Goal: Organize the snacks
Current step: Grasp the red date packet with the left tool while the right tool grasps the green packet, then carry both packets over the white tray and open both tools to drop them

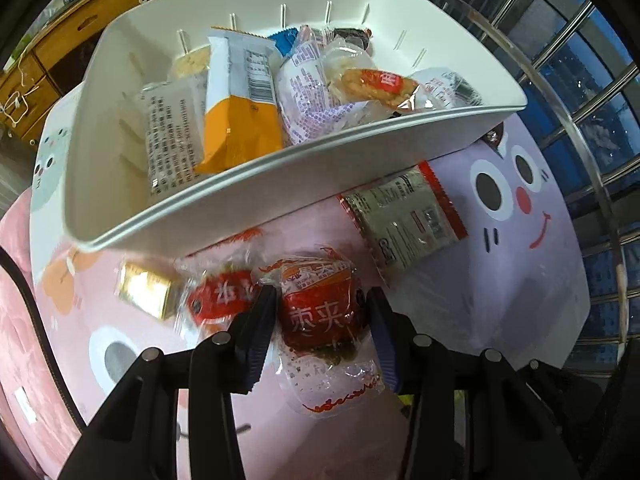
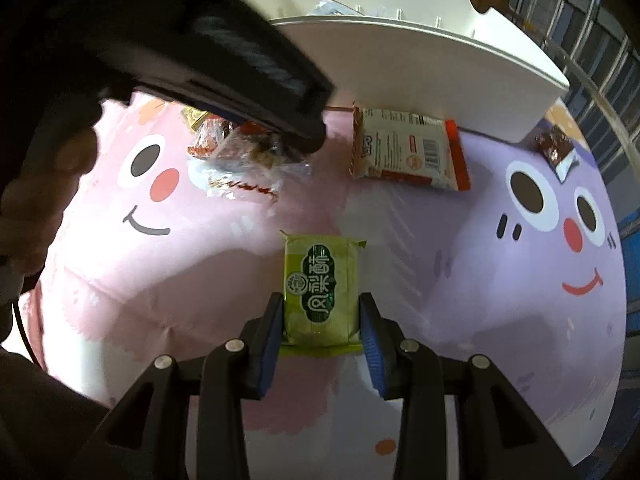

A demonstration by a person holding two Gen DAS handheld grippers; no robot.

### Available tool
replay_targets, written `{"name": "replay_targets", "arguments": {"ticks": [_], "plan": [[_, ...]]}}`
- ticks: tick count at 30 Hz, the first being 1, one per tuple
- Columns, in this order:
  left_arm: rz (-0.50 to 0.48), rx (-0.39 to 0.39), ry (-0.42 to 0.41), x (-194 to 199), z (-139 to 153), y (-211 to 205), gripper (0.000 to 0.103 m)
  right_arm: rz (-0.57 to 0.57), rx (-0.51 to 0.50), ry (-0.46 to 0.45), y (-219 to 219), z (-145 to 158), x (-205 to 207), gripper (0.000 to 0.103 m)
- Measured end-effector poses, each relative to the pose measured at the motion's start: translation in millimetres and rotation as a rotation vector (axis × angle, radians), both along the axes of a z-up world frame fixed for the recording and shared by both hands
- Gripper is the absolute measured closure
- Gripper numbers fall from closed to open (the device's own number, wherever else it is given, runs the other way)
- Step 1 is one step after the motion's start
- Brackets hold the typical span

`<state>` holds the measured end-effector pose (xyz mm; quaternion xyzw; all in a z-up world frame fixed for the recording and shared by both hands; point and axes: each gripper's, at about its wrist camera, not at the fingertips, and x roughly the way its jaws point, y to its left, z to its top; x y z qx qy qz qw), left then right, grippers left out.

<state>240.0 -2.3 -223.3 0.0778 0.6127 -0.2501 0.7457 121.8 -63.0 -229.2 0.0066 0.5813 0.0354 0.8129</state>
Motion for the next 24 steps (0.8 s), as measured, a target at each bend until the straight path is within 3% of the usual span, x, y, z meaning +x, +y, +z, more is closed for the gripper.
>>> {"name": "replay_targets", "arguments": {"ticks": [10, 17, 24], "plan": [[0.084, -0.04, 0.066, -26, 33, 47, 0.059, 0.059, 0.018, 0.015, -4, 27, 1, 0.066], [0.191, 0.006, 0.163, -29, 48, 85, 0.059, 0.137, 0.006, -0.002, 5, 55, 5, 0.066], [0.203, -0.019, 0.136, -15, 81, 99, 0.059, 0.17, -0.016, -0.051, -1, 92, 26, 0.066]]}}
